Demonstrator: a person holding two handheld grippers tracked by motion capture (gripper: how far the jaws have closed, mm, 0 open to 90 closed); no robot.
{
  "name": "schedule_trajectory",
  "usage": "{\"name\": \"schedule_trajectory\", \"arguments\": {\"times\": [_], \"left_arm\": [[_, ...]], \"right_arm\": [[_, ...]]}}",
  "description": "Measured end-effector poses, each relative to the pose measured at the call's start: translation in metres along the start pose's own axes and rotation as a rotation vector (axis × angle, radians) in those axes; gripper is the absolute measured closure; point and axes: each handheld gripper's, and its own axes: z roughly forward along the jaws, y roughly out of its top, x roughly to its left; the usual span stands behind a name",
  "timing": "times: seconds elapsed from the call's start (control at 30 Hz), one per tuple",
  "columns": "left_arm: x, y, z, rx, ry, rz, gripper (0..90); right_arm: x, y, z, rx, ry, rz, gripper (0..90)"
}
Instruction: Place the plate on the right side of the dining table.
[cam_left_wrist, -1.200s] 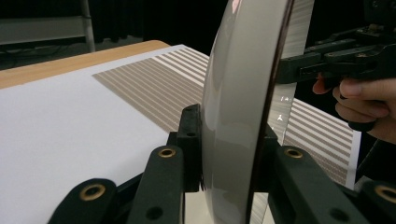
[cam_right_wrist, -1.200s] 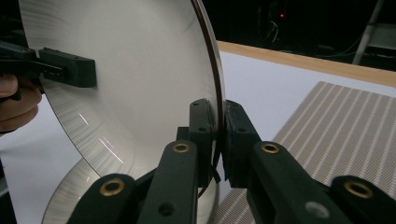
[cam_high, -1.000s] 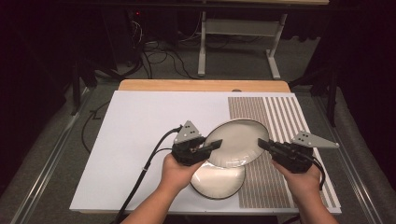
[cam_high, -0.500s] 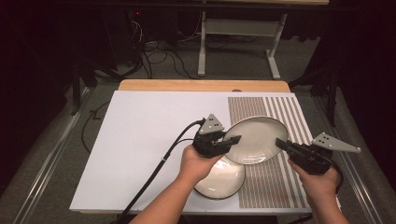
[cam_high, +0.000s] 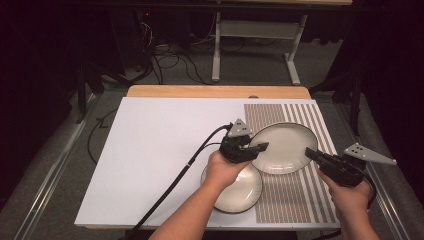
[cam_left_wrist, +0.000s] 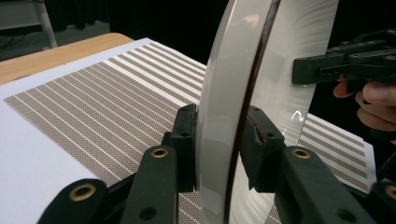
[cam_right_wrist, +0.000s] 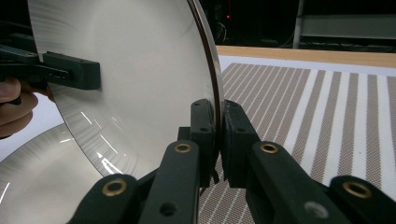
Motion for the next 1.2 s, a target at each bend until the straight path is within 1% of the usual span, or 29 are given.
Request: {"name": "schedule_trajectory", "arguments": {"times": [0.13, 0.2, 0.3, 0.37, 0.4, 0.43, 0.47, 0.5, 0.57, 0.67, 0.9, 1.03, 1.2], "left_arm": [[0.002, 0.0, 0.012, 0.01, -0.014, 0.01, 68.2], [0.002, 0.0, 0.017, 0.016, -0.017, 0.007, 68.1], [0.004, -0.001, 0.025, 0.03, -0.013, 0.005, 67.7], [0.005, -0.002, 0.029, 0.04, -0.013, 0.014, 67.5], [0.005, -0.002, 0.032, 0.05, -0.013, 0.01, 67.5], [0.005, -0.003, 0.035, 0.067, -0.002, 0.02, 67.2], [0.006, -0.004, 0.037, 0.078, -0.001, 0.022, 67.0], [0.007, -0.005, 0.04, 0.087, -0.003, 0.016, 66.9], [0.008, -0.007, 0.045, 0.089, -0.012, -0.002, 66.8], [0.008, -0.008, 0.052, 0.102, -0.014, -0.011, 66.7], [0.007, -0.009, 0.066, 0.131, -0.009, -0.031, 66.1], [0.007, -0.011, 0.07, 0.148, -0.009, -0.04, 66.1], [0.007, -0.014, 0.073, 0.16, -0.015, -0.051, 65.9]], "right_arm": [[-0.007, -0.003, -0.002, 0.004, -0.016, 0.011, 86.7], [-0.011, -0.005, -0.003, 0.007, -0.022, 0.016, 86.7], [-0.015, -0.007, -0.002, 0.014, -0.04, 0.018, 86.6], [-0.018, -0.009, -0.002, 0.023, -0.051, 0.023, 86.7], [-0.02, -0.009, -0.002, 0.026, -0.051, 0.024, 86.7], [-0.021, -0.011, -0.002, 0.029, -0.053, 0.025, 86.9], [-0.022, -0.012, -0.002, 0.031, -0.059, 0.023, 87.0], [-0.023, -0.012, -0.002, 0.037, -0.066, 0.02, 87.1], [-0.025, -0.014, -0.003, 0.04, -0.071, 0.024, 87.3], [-0.03, -0.017, -0.003, 0.046, -0.081, 0.043, 87.3], [-0.04, -0.024, -0.003, 0.057, -0.096, 0.067, 87.2], [-0.045, -0.029, -0.003, 0.069, -0.086, 0.086, 87.1], [-0.046, -0.031, -0.003, 0.085, -0.093, 0.095, 87.0]]}}
